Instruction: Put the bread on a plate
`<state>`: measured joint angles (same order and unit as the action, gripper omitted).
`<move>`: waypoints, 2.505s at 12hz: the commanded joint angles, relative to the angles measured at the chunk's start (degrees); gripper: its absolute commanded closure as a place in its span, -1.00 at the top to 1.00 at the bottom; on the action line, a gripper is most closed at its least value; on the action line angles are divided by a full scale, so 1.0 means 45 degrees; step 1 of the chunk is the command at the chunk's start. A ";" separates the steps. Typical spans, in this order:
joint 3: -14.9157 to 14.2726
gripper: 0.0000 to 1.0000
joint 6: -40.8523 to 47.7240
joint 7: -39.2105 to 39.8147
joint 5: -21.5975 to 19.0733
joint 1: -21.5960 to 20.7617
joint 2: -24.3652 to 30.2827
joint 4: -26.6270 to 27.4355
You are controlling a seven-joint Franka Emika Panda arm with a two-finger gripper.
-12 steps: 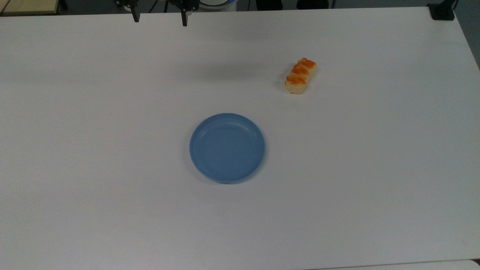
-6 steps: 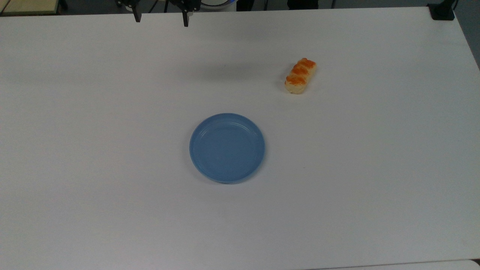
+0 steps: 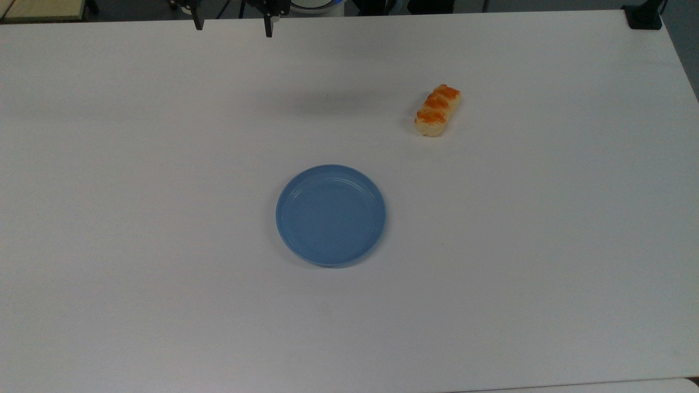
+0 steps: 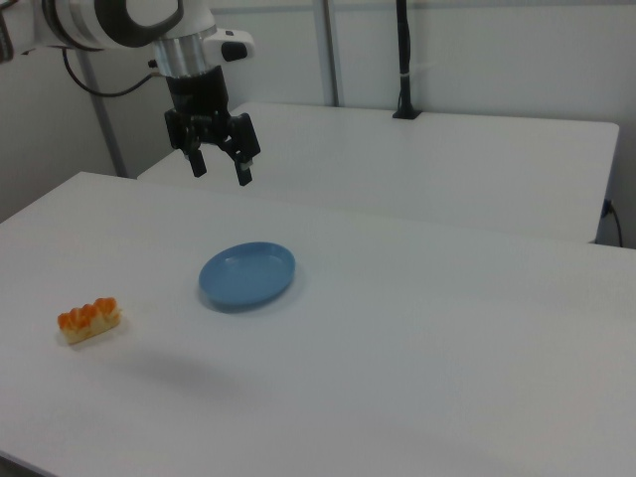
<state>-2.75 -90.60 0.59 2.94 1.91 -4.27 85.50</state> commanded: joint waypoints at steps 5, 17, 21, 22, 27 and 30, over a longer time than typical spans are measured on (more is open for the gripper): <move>0.0006 1.00 -0.0138 -0.0464 0.0108 -0.0208 0.1375 0.1286; 0.1721 1.00 -0.0316 -0.3639 0.0030 -0.0619 0.1533 0.2459; 0.3362 1.00 -0.2129 -0.6803 -0.0341 -0.0832 0.1535 0.4394; 0.3578 1.00 -0.2558 -0.7487 -0.0341 -0.1124 0.1477 0.4881; 0.3717 1.00 -0.5856 -0.9522 -0.0361 -0.2649 0.1477 0.7890; 0.3853 1.00 -0.7207 -1.0966 -0.0361 -0.2903 0.1010 0.8518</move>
<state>14.51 -118.30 -44.13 2.25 -10.11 0.08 120.62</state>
